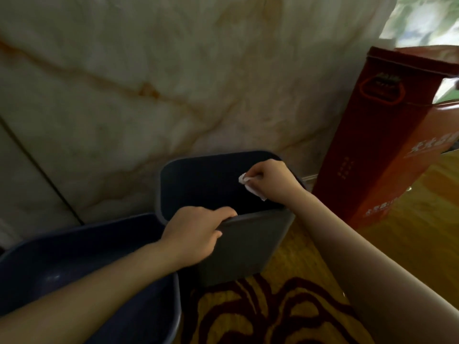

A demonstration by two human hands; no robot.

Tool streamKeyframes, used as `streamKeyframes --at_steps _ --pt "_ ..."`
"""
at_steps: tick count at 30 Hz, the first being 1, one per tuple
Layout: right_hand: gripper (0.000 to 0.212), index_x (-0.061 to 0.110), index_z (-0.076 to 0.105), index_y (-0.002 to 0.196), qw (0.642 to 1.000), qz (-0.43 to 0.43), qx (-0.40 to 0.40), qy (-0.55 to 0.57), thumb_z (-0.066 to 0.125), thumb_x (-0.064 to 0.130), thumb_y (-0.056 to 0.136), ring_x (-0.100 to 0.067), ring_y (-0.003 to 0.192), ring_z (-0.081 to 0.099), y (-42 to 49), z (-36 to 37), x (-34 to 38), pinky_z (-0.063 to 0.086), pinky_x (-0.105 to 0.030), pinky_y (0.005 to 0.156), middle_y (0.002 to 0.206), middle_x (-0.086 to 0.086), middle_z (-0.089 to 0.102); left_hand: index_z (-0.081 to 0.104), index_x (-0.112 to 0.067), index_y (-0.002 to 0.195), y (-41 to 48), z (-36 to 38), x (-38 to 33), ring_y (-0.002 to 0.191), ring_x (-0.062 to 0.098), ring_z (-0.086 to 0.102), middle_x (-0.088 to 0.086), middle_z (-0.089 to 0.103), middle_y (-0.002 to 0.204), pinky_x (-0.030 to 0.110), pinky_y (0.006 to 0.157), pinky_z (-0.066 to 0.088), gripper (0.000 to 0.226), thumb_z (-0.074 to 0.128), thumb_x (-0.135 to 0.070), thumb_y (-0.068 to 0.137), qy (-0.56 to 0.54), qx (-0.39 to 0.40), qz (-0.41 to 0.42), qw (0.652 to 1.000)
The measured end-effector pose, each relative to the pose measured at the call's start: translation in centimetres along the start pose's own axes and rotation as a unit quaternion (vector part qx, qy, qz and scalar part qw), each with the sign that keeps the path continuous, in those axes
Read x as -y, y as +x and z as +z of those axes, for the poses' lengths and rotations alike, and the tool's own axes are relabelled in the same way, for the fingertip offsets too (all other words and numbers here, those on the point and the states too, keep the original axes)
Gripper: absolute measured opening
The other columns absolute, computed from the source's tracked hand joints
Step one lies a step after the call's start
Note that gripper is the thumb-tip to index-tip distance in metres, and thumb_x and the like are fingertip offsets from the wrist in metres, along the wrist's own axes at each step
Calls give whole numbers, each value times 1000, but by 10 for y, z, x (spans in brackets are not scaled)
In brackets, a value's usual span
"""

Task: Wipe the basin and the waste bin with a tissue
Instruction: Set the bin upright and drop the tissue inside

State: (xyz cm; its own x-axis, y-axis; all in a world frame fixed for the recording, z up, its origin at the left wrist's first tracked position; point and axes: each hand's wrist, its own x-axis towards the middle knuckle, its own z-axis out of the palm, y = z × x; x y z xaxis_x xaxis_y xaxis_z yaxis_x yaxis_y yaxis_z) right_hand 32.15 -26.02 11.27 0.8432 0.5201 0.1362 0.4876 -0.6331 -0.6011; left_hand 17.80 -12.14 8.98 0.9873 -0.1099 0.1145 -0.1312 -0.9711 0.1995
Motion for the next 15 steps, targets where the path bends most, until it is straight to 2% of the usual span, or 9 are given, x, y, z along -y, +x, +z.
streamKeyframes --at_steps 3,5,7,8,10,11,12,13,15 --pt "9 16 72 87 997 -2 71 -26 63 18 85 -1 57 52 16 19 5 37 -10 44 77 1 64 48 -38 119 -5 5 -3 77 0 52 -12 65 95 19 69 36 31 51 -33 88 -18 -10 -21 1000" --pt "9 13 71 89 991 -7 128 -48 62 13 85 -6 67 54 24 31 10 39 -13 49 91 -4 68 50 -36 118 -4 -3 -1 84 1 55 -12 64 100 21 72 42 32 52 -42 86 -46 74 -39 995" --pt "11 11 70 91 983 -2 175 -64 61 9 85 -12 77 56 30 40 15 42 -18 59 101 -7 69 54 -36 120 1 -23 8 91 -1 59 -15 64 105 20 77 50 45 53 -57 80 -156 185 -85 966" --pt "12 10 70 91 979 4 193 -66 60 7 85 -15 81 58 32 42 17 43 -22 63 103 -8 69 58 -36 118 4 -34 14 88 -5 60 -16 65 104 15 75 50 46 53 -59 78 -212 194 -114 951" --pt "17 9 70 96 973 16 220 -70 57 4 85 -20 88 60 37 45 19 45 -26 68 107 -10 68 65 -32 108 14 -51 27 80 -8 58 -14 68 101 8 65 44 34 54 -51 82 -239 87 -169 952" --pt "22 9 69 101 970 19 229 -77 56 2 85 -23 94 61 39 46 19 48 -28 73 112 -11 67 66 -27 106 21 -57 34 84 -2 60 -9 69 105 12 67 44 29 54 -43 85 -204 -4 -197 959" --pt "28 9 66 109 966 23 241 -88 54 2 85 -26 102 59 42 47 21 49 -30 81 119 -12 63 65 -22 109 27 -61 40 98 9 60 -2 66 115 19 77 44 28 54 -36 88 -153 -76 -222 960" --pt "35 10 60 119 961 32 256 -102 55 4 85 -29 112 54 43 48 22 47 -34 91 128 -13 57 61 -18 116 32 -62 45 117 19 52 4 58 130 27 91 40 31 52 -31 89 -105 -100 -244 959" --pt "54 16 39 137 943 50 296 -143 58 15 87 -35 128 38 43 47 28 36 -44 106 144 -11 41 44 -19 135 35 -60 50 141 26 22 7 27 154 38 110 26 46 47 -35 92 -44 -29 -275 960"
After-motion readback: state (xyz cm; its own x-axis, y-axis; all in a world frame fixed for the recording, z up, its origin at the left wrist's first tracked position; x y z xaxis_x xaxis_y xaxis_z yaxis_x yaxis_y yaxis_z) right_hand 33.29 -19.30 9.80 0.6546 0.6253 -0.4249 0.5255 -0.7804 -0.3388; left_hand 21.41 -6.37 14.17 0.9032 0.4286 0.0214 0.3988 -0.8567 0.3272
